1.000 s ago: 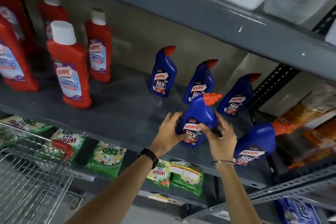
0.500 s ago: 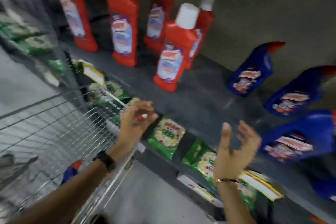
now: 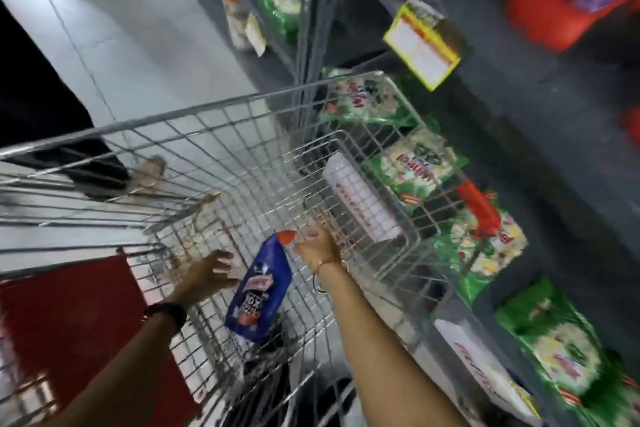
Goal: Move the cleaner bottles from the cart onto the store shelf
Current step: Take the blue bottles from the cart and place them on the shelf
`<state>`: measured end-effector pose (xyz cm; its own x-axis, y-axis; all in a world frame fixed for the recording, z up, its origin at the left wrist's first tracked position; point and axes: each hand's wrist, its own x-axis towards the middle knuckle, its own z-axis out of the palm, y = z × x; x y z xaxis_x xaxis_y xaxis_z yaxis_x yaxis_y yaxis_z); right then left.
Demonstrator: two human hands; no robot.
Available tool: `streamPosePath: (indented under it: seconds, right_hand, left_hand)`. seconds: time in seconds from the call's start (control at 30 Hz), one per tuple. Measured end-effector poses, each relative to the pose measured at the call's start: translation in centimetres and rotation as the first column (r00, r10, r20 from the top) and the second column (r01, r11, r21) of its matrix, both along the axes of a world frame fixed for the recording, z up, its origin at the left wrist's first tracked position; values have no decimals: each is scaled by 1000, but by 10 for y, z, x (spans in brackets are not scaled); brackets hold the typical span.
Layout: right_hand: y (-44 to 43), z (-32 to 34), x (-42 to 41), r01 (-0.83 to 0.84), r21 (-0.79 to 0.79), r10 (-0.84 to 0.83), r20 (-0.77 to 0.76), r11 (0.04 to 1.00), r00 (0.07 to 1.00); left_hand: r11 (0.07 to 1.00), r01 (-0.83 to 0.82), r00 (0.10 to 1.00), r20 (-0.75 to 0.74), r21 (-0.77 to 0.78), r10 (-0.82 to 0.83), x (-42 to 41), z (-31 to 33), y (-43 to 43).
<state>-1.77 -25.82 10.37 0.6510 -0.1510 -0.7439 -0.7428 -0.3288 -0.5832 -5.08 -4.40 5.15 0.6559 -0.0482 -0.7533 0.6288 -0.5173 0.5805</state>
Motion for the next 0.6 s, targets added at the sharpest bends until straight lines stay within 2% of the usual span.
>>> streamPosePath:
  seconds: [0.13,0.23,0.4,0.6]
  right_hand:
    - [26,-53,-16,-116,-95,101,-150,989,984]
    - [34,-76,-22,-222,-137,195,-182,965,964]
    - [33,-90,-24,-218,-132,195,-167,967,967]
    - [32,-73,-23,-141,-76,132,-110,987,985]
  left_hand:
    - [993,-106,977,-194,-53,93,-23,-37,-2]
    - [983,-144,960,-258,-114,111,-32,-54,-6]
    - [983,-124,976,-194,-134,96,-38,-66,-7]
    - [969,-162,983,-120,-188,141,-45,-56,-6]
